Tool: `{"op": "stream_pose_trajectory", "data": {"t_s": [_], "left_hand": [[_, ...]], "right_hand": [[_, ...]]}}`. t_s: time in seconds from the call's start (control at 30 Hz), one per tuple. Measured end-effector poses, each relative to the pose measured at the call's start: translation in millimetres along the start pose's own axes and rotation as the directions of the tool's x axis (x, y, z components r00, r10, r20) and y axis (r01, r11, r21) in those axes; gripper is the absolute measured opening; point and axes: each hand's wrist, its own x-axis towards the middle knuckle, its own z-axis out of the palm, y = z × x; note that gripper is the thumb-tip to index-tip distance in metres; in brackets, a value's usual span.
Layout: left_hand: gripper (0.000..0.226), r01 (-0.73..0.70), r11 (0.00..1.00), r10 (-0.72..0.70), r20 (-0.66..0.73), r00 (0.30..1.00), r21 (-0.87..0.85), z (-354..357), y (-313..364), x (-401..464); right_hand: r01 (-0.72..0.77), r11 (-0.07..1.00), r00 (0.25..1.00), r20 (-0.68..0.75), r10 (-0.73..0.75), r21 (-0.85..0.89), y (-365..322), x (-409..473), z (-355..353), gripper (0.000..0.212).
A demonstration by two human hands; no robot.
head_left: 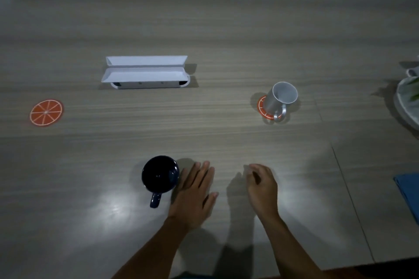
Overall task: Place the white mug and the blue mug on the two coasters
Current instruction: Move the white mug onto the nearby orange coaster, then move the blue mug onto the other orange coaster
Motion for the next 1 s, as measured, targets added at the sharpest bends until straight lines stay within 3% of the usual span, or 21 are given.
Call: {"op": "stream_pose_trajectory", "data": {"t_s": [0.13,0.33,0.53,0.63,0.77,1.0], "left_hand": [[0.066,-0.033,0.999,0.033,-0.015,0.999,-0.031,3.3,-15.8,-39.9],[0.063,-0.06,0.99,0.054,-0.048,0.997,-0.126,-0.6,-45.5,-83.3],[0.053,-0.051,0.981,0.018,-0.176,0.984,-0.187,-4.2,-75.1,-116.7],[0.044,0.088,0.914,-0.21,-0.276,0.938,-0.396,-16.6,-82.2,-122.2],[0.033,0.17,0.725,-0.45,-0.272,0.85,-0.668,-38.7,-80.7,-121.1],[0.029,0.114,0.585,-0.447,-0.202,0.872,-0.803,-43.2,-71.6,-108.0]], "right_hand": [[0.178,0.962,0.982,0.098,-0.161,-0.205,12.7,-28.1,27.4,0.031],[0.447,0.763,0.887,0.343,-0.31,-0.467,18.3,-67.9,74.9,0.069],[0.446,0.662,0.895,0.326,-0.306,-0.603,21.5,-75.7,86.6,0.077],[0.439,0.652,0.898,0.321,-0.3,-0.619,21.8,-75.8,87.9,0.082],[0.435,0.645,0.9,0.31,-0.305,-0.629,21.2,-77.9,88.4,0.084],[0.424,0.646,0.906,0.305,-0.294,-0.635,22.6,-77.5,91.5,0.084]]}}
